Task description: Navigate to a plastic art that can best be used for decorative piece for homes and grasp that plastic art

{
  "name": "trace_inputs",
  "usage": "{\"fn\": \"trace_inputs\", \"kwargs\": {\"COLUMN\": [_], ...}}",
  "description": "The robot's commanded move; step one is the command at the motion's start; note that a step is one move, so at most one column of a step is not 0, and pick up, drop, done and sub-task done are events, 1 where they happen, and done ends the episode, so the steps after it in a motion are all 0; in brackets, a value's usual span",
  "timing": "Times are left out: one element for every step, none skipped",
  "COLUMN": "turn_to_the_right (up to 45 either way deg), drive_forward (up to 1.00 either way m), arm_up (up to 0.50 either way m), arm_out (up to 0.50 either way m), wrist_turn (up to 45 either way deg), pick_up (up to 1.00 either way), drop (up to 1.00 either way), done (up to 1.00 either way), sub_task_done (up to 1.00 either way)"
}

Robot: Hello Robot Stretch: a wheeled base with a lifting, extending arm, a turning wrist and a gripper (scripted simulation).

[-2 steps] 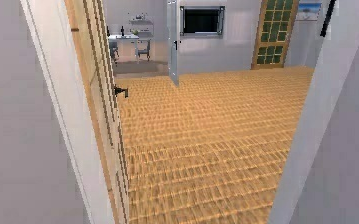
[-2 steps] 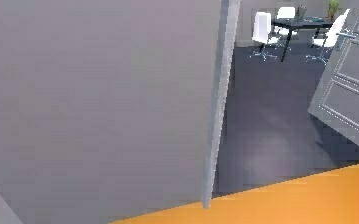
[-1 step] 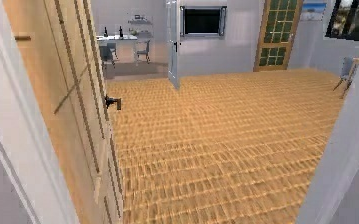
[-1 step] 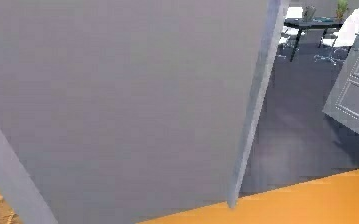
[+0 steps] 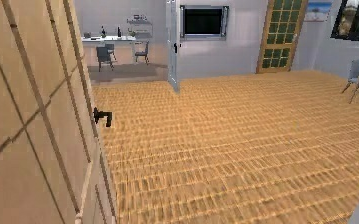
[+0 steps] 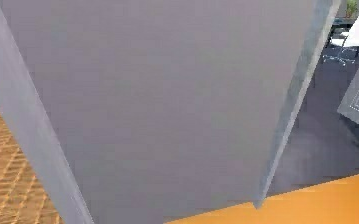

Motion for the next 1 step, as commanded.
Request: {"fn": "trace_inputs", "kwargs": {"turn_to_the_right": [18.0], "drive_forward": [0.00], "arm_up": [0.00], "arm_out": [0.00], "wrist_turn": [0.0], "pick_up": [0.00], "drop": [0.00], "done": [0.00], "sub_task_done": [0.00]}}
